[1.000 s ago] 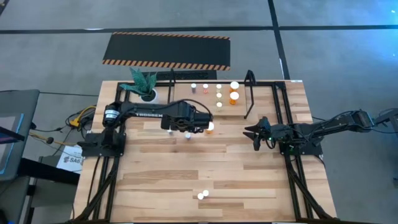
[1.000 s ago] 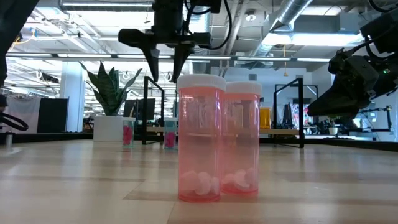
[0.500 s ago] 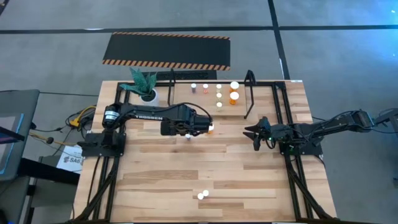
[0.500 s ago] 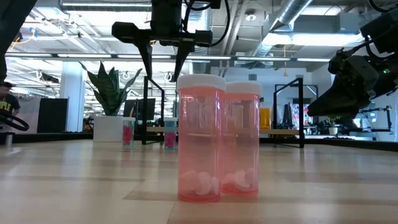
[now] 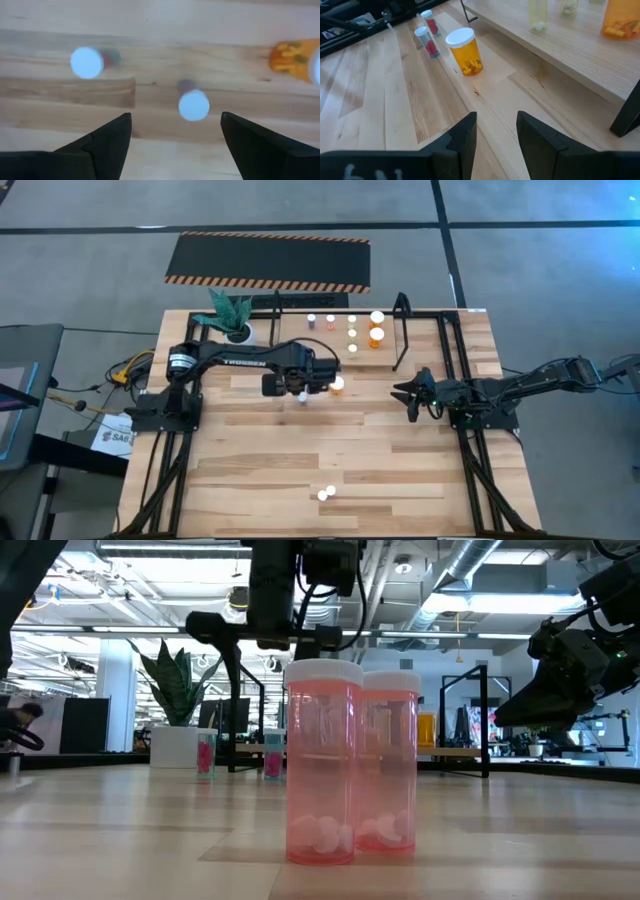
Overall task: Pick and place medicine bottles onto shelf by color
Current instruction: Put the blue pill bottle on the shelf
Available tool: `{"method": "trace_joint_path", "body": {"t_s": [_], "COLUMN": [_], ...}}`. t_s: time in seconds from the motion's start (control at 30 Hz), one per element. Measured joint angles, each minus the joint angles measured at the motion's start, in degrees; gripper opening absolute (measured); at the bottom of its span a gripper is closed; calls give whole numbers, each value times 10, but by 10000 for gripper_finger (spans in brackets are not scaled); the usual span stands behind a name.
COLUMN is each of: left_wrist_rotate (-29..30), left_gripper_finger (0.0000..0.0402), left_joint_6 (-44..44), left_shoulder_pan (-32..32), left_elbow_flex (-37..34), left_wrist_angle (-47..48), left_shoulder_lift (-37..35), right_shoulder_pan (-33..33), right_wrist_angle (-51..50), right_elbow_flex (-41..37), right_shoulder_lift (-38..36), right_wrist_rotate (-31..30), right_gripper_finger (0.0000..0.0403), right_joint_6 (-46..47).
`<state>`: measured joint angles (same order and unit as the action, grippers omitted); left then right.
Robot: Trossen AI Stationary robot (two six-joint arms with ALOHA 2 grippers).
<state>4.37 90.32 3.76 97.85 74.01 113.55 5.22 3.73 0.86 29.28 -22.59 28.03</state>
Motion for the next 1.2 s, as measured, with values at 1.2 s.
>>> {"method": "trace_joint_path", "body": {"t_s": [1.2], "left_wrist_rotate": [-8], "left_gripper_finger": [288], "left_joint_6": [57], "left_shoulder_pan": [3], "left_elbow_flex": [-84], "left_wrist_angle": [-131], "left_shoulder_lift": [29], "right_shoulder_pan": [0], "right_wrist_angle": [0], "right_elbow_flex": [0], "right_shoulder_lift": [0], "right_wrist_rotate": [0], "right_gripper_finger": [162], "right_joint_6": [0]}}
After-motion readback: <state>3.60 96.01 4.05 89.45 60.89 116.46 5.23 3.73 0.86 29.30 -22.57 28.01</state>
